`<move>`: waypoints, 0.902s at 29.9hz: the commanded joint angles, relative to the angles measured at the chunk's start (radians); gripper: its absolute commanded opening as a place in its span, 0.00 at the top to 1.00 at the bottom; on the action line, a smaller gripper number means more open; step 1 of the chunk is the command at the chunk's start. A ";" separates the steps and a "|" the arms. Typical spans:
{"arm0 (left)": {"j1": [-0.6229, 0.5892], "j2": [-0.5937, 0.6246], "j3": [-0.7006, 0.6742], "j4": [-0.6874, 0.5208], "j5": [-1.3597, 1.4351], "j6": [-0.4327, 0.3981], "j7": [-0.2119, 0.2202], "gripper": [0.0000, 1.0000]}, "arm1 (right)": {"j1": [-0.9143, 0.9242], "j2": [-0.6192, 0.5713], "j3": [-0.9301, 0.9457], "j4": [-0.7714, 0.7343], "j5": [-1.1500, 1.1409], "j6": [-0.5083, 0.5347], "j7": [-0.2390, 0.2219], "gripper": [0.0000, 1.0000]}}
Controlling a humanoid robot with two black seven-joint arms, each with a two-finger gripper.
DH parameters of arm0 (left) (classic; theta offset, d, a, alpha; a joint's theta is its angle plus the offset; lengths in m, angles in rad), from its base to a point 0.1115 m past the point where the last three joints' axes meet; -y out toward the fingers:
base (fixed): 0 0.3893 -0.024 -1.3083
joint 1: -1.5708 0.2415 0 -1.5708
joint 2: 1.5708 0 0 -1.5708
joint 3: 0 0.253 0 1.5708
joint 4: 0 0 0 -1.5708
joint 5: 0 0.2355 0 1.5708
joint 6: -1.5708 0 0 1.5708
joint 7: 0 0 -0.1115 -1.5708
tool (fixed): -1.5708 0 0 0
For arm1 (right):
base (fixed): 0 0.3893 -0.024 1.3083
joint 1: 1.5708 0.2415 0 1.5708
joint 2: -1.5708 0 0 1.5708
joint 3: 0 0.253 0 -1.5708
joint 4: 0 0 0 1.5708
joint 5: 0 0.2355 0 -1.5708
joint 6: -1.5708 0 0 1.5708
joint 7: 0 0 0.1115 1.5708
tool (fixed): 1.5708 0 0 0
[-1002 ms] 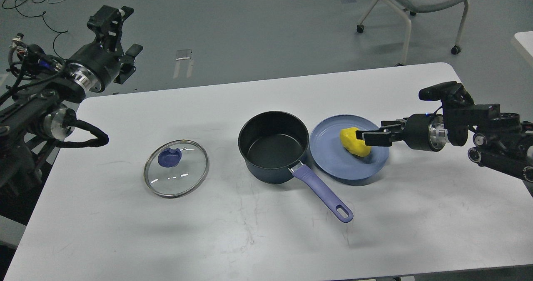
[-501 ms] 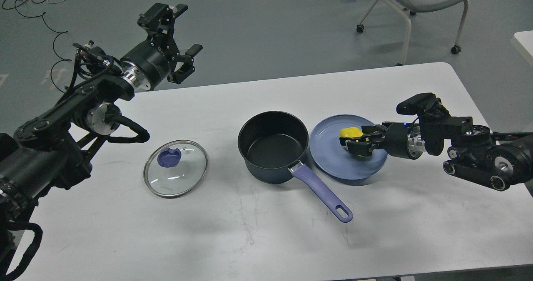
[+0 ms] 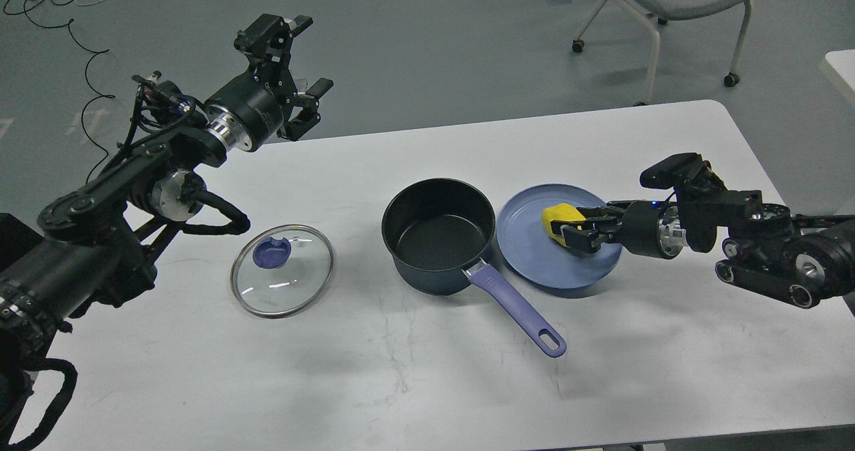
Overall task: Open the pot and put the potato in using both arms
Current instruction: 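Lift the potato and carry it over the open pot, then open the right gripper to drop the potato into the pot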
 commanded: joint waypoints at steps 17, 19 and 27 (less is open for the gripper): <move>0.017 0.000 -0.012 -0.002 -0.002 0.002 0.003 0.02 | 0.244 0.282 -0.082 -0.012 0.149 -0.016 0.001 0.64; 0.017 0.006 -0.014 -0.002 -0.002 0.001 0.003 0.02 | 0.235 0.294 -0.098 -0.023 0.149 -0.016 0.001 0.61; 0.017 0.006 -0.014 -0.003 -0.002 0.001 0.004 0.02 | 0.209 0.291 -0.097 -0.024 0.151 -0.014 -0.004 0.00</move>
